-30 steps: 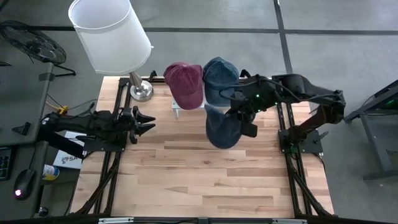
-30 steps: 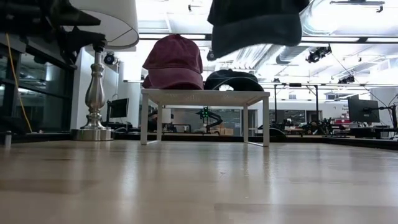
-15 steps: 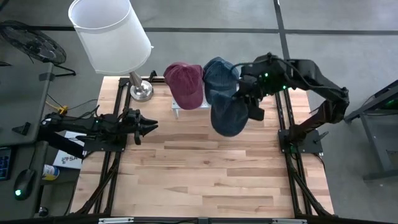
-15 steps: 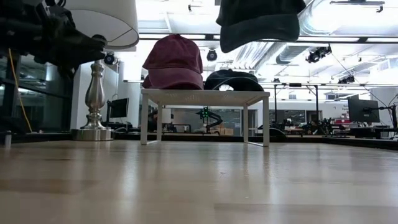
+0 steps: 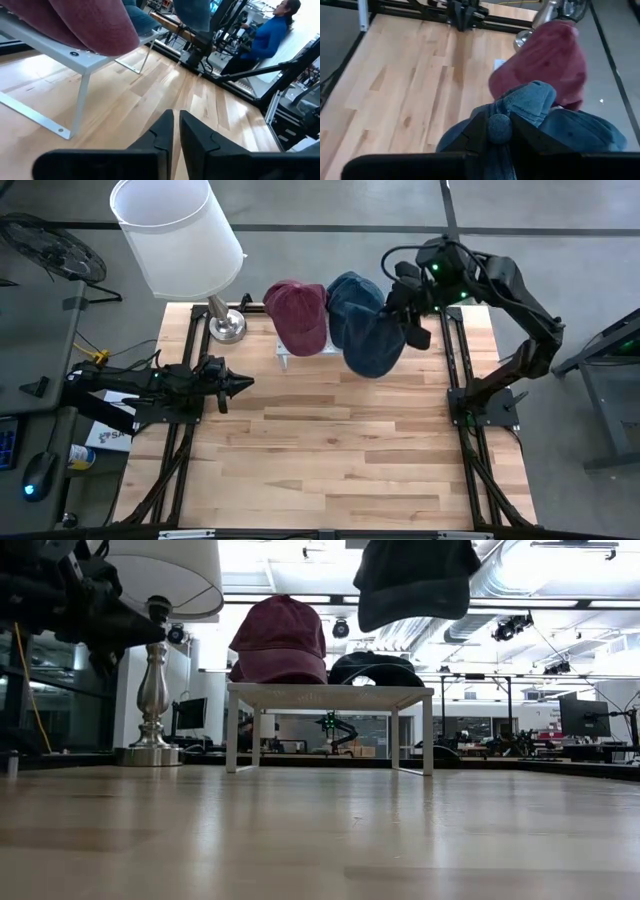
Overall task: Pick & Place hat
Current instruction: Stack the blue cap on top of the blue cap on the shelf
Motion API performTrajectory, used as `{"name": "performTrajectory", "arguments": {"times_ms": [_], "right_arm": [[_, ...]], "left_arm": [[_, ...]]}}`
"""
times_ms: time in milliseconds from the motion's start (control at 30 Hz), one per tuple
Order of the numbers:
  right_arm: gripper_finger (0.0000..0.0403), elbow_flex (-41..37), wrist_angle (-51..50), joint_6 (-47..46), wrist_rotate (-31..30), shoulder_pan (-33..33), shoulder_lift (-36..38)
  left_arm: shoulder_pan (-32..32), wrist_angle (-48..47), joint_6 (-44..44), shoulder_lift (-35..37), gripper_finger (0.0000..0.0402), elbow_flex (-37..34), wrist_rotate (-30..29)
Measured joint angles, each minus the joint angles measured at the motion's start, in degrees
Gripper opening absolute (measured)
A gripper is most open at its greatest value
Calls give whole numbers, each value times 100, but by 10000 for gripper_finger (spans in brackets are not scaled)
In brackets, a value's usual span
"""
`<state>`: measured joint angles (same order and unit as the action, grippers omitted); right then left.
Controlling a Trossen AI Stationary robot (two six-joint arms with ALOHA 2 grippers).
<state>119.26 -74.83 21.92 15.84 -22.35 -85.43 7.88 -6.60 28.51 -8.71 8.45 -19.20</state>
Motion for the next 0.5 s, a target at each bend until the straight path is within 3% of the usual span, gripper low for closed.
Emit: {"name": "performTrajectory", "arguments": {"times_ms": [167, 500], "right_arm": [[50, 0, 218, 55, 163, -424, -2], [50, -4, 904, 36, 451, -943, -37]], "left_arm": [[-2, -1, -287, 0, 4, 0, 46], [-1, -104, -605, 40, 1, 0, 263]]}}
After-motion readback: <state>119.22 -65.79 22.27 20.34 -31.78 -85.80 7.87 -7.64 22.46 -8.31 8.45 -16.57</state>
